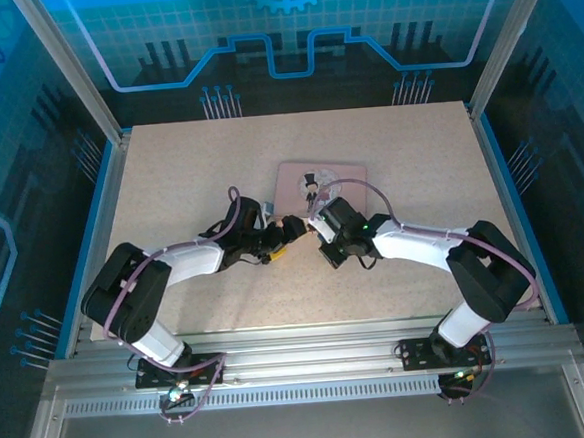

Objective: Unlock the padlock with the key

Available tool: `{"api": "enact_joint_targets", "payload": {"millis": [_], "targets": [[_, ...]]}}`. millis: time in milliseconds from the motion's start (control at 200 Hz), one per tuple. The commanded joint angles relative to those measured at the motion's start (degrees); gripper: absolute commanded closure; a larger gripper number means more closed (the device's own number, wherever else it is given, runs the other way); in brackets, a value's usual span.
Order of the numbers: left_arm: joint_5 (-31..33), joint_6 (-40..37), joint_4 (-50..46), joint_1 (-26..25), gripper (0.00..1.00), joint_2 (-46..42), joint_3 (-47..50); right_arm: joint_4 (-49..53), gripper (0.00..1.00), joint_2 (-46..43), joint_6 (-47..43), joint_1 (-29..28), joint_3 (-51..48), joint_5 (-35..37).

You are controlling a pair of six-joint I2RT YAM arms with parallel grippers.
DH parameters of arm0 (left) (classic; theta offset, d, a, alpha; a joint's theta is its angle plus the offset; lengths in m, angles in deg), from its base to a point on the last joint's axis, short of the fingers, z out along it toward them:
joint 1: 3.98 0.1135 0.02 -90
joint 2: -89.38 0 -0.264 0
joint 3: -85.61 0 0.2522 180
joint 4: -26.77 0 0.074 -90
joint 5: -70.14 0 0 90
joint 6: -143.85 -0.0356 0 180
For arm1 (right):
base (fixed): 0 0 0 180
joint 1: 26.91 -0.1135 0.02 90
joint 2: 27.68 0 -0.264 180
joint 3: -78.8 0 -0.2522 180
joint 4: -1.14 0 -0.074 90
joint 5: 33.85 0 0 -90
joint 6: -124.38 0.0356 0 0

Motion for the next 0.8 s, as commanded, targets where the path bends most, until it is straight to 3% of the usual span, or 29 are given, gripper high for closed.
{"api": "enact_joint_targets", "payload": {"millis": [0, 240, 610, 791], "targets": [[0.29, -2.68, -2.24, 0.00, 0.01, -3.23, 0.68, 1.72, 1.00, 1.13, -3.45, -0.26, 3.32, -0.58], [1.46, -3.43, -4.42, 0.27, 0.01, -7.41, 3.22, 8.83, 1.00, 4.03, -10.50, -0.01, 9.18, 0.42], [1.91, -5.26, -8.17, 0.78, 0.01, -10.78, 4.14, 8.21, 1.00, 5.32, -16.13, -0.22, 7.90, -1.82], [1.78, -5.76, -8.85, 0.87, 0.01, -10.78, 4.65, 7.86, 1.00, 6.20, -19.52, -0.06, 8.08, 0.74]]}}
